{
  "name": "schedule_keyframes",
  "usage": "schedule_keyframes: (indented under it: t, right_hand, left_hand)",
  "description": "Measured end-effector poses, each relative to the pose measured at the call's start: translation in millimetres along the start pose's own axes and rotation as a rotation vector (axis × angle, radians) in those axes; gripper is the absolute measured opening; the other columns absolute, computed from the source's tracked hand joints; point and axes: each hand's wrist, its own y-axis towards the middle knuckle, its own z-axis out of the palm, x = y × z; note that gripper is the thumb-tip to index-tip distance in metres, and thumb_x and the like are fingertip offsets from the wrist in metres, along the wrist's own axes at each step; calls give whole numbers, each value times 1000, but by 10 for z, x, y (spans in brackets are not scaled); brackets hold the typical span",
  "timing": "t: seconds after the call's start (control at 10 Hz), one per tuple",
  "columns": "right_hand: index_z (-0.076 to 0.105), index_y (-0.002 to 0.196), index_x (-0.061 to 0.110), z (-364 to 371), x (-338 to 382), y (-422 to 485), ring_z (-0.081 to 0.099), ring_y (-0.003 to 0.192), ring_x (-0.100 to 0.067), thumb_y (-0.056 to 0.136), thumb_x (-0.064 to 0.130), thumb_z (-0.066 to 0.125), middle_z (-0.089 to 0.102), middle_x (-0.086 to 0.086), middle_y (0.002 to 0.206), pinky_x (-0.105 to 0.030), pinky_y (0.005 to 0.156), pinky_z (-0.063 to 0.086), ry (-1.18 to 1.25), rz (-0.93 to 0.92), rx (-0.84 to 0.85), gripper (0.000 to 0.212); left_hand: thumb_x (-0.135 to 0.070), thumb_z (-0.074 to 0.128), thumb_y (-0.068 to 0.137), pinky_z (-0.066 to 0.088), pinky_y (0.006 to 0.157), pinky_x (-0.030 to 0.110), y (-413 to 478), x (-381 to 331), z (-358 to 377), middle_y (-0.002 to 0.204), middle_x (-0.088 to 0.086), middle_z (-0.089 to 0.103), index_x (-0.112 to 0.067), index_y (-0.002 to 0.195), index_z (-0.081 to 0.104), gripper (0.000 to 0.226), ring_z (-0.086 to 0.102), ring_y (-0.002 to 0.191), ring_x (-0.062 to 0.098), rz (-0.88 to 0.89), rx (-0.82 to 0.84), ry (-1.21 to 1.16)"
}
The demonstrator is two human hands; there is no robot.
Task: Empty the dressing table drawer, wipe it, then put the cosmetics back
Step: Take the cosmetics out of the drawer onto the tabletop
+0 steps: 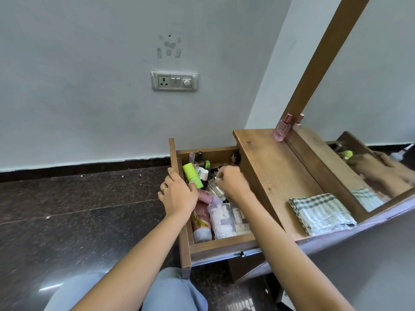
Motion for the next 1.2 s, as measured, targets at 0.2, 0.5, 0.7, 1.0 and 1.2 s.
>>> schedule_keyframes:
  t: [0.2, 0.5, 0.7, 1.0, 1.2]
  right_hand:
    - [52, 75, 12, 357, -105, 59, 58, 75, -27, 80, 18, 67, 55, -5, 75, -33, 66, 50, -154, 87, 38, 16]
    - [61, 105, 7, 342, -162, 139, 66, 94, -26, 83, 33, 68, 67, -8, 103, -34, 76, 54, -267, 61, 46, 35]
    - [63, 92, 7, 163, -166, 190, 64, 91, -29, 83, 31, 61, 65, -10, 93, -31, 68, 47, -261, 10, -8, 25]
    - [60, 99, 6, 63, -209, 265, 62, 91, -31, 80, 23, 71, 63, -12, 101, -31, 64, 45, -115, -9, -49, 27]
    - [59, 96, 7, 217, -337, 196, 62, 78, -22, 76, 18, 77, 65, -10, 92, -34, 62, 52, 264, 62, -117, 30]
  left_hand:
    - [-38, 51, 93, 36, 104, 54, -33, -13, -9, 143, 19, 39, -3, 150, 12, 77, 40, 129, 38, 8, -1, 2]
    - [-37, 51, 93, 35, 105, 54, -13, -5, 9, 143, 19, 39, -2, 150, 12, 78, 40, 130, 38, 8, -4, 4]
    - [-37, 52, 93, 35, 104, 54, 2, 5, 22, 143, 19, 39, -2, 150, 12, 78, 40, 129, 38, 14, -8, 0]
    - [-36, 52, 93, 34, 104, 55, -3, -2, 20, 143, 20, 39, -2, 150, 13, 77, 40, 129, 39, 8, -1, -13]
    - [-36, 52, 93, 36, 103, 54, 7, 4, 33, 142, 20, 40, -2, 150, 13, 77, 41, 128, 39, 9, -7, -5]
